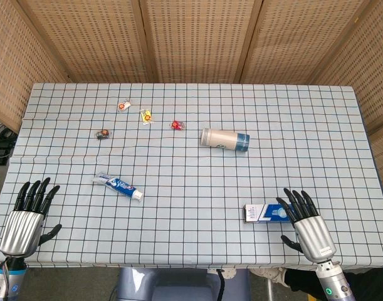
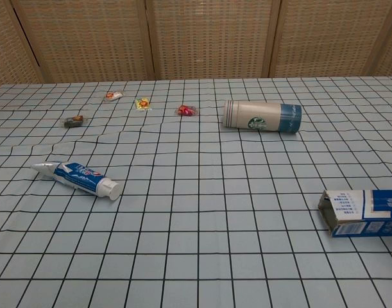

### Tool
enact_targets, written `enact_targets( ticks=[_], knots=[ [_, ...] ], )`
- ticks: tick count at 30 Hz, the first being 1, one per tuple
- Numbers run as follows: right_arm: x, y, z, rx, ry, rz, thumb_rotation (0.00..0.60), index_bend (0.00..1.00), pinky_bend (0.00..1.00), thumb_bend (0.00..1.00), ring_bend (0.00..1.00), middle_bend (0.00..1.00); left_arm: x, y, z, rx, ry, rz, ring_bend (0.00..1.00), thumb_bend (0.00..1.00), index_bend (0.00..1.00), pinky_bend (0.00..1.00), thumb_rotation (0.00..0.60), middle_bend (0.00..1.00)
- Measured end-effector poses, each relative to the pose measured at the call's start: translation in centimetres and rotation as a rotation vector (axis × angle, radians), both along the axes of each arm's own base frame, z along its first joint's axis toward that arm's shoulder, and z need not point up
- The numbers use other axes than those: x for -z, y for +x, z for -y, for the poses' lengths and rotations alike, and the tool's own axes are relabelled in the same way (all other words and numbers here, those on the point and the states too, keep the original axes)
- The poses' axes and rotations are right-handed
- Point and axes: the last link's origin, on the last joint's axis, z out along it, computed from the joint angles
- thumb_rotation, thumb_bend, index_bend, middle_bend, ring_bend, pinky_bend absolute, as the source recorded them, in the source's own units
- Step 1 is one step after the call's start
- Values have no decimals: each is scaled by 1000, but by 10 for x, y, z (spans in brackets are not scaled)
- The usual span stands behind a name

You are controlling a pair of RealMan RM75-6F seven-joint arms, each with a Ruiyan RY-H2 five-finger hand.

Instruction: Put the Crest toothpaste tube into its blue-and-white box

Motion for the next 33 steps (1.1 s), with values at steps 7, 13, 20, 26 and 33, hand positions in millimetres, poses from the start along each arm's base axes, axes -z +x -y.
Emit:
enact_targets(
  ticks=[7, 13, 20, 26, 33],
  knots=[
    [0, -1, 0, 8, 6, 2, 600, 140, 0, 165, 0, 0, 0, 0, 1, -2, 4, 2, 0, 156, 102, 0, 600, 0],
    [-1, 0, 0, 7, 4, 11, 600, 140, 0, 165, 0, 0, 0, 1, 0, -5, 1, -1, 0, 160, 102, 0, 600, 0],
    [-1, -1, 1, 13, 6, 7, 600, 141, 0, 165, 0, 0, 2, -1, -1, -14, -11, -9, 0, 161, 103, 0, 600, 0],
    [0, -2, 1, 19, 10, 4, 600, 145, 0, 165, 0, 0, 2, -1, -1, -17, -12, -12, 0, 162, 111, 0, 600, 0],
    [0, -3, 1, 23, 12, 6, 600, 149, 0, 165, 0, 0, 0, 0, -4, -21, -7, -5, 21, 200, 174, 73, 600, 0]
  ],
)
